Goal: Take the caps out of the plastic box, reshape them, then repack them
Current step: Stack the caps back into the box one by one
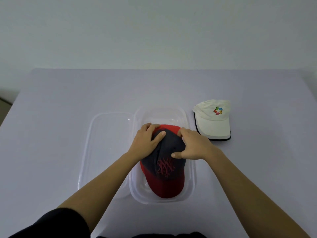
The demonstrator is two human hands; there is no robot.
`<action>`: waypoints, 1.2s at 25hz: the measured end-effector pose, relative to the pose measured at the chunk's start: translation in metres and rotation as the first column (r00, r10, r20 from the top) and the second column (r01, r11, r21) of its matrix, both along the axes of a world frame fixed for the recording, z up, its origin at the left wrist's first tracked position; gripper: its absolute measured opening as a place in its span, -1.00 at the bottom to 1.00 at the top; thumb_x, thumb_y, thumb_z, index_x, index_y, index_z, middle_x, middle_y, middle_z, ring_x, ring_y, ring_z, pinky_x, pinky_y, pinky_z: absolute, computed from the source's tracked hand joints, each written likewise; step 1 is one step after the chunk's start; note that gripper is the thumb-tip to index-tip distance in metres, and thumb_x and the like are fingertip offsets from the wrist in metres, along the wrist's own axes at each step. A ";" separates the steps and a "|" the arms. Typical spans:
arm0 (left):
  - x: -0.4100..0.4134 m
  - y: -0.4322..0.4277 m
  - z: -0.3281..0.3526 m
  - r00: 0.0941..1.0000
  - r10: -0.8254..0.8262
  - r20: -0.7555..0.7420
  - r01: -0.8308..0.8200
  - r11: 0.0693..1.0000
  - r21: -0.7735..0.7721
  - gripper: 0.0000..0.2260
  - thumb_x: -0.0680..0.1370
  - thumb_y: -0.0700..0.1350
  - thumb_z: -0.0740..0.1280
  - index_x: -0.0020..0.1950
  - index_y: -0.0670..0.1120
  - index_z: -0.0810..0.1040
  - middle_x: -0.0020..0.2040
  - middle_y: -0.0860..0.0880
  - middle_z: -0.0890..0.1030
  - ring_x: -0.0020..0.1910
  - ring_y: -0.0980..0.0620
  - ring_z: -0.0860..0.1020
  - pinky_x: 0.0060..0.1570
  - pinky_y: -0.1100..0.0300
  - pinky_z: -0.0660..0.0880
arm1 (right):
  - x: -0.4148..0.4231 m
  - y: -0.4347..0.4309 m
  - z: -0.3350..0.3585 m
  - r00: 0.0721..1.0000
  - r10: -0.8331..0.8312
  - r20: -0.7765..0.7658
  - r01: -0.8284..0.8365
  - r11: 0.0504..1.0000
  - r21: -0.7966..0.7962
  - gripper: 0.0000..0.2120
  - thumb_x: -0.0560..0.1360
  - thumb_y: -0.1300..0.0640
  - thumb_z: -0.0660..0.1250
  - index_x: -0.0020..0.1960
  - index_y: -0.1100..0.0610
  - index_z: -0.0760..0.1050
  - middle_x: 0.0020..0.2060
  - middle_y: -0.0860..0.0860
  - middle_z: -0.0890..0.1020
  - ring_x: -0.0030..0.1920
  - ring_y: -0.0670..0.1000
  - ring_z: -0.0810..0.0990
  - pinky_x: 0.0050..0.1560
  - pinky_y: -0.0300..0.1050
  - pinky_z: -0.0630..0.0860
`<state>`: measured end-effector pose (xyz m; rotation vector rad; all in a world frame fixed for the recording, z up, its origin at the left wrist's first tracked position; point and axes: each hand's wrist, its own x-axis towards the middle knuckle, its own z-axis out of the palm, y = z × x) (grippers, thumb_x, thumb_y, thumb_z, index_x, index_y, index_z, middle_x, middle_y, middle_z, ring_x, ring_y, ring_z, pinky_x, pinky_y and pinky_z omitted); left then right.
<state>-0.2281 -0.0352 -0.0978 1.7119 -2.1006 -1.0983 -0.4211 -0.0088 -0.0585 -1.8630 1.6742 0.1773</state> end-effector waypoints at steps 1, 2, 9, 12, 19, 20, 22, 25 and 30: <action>0.000 0.001 0.000 1.000 -0.018 -0.018 0.018 1.000 0.016 -0.56 0.55 0.22 0.16 0.39 0.09 0.37 0.45 -0.08 0.30 0.43 -0.08 0.27 0.36 0.11 0.20 | -0.003 0.002 -0.001 0.992 -0.067 0.108 0.065 0.998 0.022 -0.22 0.26 -0.21 0.47 0.32 0.02 0.20 0.09 -0.05 0.42 0.06 0.02 0.46 0.00 -0.07 0.48; 0.000 0.001 0.000 0.999 -0.040 -0.030 0.041 0.999 0.031 -0.56 0.55 0.24 0.15 0.39 0.13 0.37 0.48 -0.08 0.26 0.46 -0.08 0.22 0.39 0.08 0.16 | -0.006 0.004 -0.003 0.972 -0.125 0.199 0.117 0.992 0.051 -0.13 0.24 -0.18 0.51 0.38 0.01 0.13 0.11 -0.03 0.41 0.10 0.02 0.45 0.06 -0.06 0.48; -0.003 -0.005 -0.005 0.984 -0.170 0.046 0.168 0.985 0.042 -0.45 0.44 0.40 -0.11 0.42 0.37 0.18 0.54 -0.11 0.15 0.50 -0.13 0.11 0.48 -0.09 0.03 | -0.016 0.016 -0.017 0.965 -0.034 0.261 0.015 0.997 0.071 0.02 0.34 -0.10 0.46 0.53 -0.05 -0.17 0.54 -0.05 -0.15 0.47 0.10 0.03 0.44 0.14 0.14; -0.004 -0.008 -0.007 0.982 -0.182 0.059 0.179 0.983 0.044 -0.45 0.43 0.41 -0.14 0.42 0.39 0.15 0.55 -0.10 0.13 0.50 -0.13 0.11 0.48 -0.08 0.02 | -0.030 0.006 -0.015 0.765 -0.252 0.593 0.251 0.964 0.086 -0.19 0.34 0.14 0.36 0.51 0.01 0.08 0.50 -0.11 0.07 0.42 -0.03 0.21 0.34 -0.08 0.23; -0.009 -0.019 0.014 0.992 -0.118 -0.042 0.120 0.992 0.029 -0.45 0.53 0.33 -0.17 0.51 0.23 0.02 0.57 0.05 0.05 0.55 0.03 -0.03 0.50 -0.03 -0.09 | -0.114 -0.051 -0.045 0.559 -0.605 0.567 0.829 0.416 -0.373 -0.53 0.44 0.14 0.35 0.29 0.26 0.37 0.26 0.17 0.44 0.30 0.15 0.38 0.26 -0.25 0.19; -0.016 -0.026 0.021 0.992 -0.093 -0.087 0.094 0.996 0.007 -0.48 0.59 0.27 -0.11 0.53 0.15 0.06 0.56 0.06 0.07 0.54 0.06 -0.01 0.50 0.06 -0.08 | -0.126 -0.057 -0.049 0.570 -0.636 0.521 0.822 0.447 -0.353 -0.44 0.44 0.10 0.38 0.35 0.25 0.30 0.33 0.17 0.38 0.36 0.15 0.32 0.33 -0.19 0.16; -0.042 -0.042 0.034 0.990 -0.088 -0.112 0.082 0.995 -0.057 -0.51 0.63 0.15 -0.01 0.54 0.02 0.12 0.55 0.05 0.14 0.53 0.08 0.08 0.43 0.23 -0.03 | -0.145 -0.067 -0.058 0.567 -0.683 0.461 0.820 0.521 -0.236 -0.28 0.44 -0.01 0.39 0.45 0.23 0.15 0.44 0.17 0.24 0.45 0.14 0.19 0.45 -0.02 0.11; -0.098 -0.070 0.043 0.984 -0.162 -0.077 0.154 0.983 -0.103 -0.48 0.61 0.06 0.16 0.53 -0.07 0.15 0.52 -0.01 0.23 0.48 0.05 0.20 0.38 0.29 0.07 | -0.162 -0.074 -0.071 0.472 -0.719 0.510 0.854 0.517 -0.063 -0.24 0.49 -0.16 0.28 0.51 0.16 0.03 0.50 0.12 0.13 0.50 0.12 0.10 0.49 0.12 0.07; -0.173 -0.108 0.029 0.968 -0.235 -0.089 0.248 0.953 0.176 -0.21 0.46 0.02 0.43 0.54 -0.08 0.06 0.53 -0.06 0.19 0.48 -0.05 0.22 0.42 0.07 0.22 | -0.169 -0.067 -0.091 0.431 -0.688 0.583 0.822 0.566 0.060 -0.09 0.29 -0.30 0.43 0.49 -0.02 0.12 0.47 -0.02 0.25 0.46 -0.01 0.24 0.45 0.06 0.21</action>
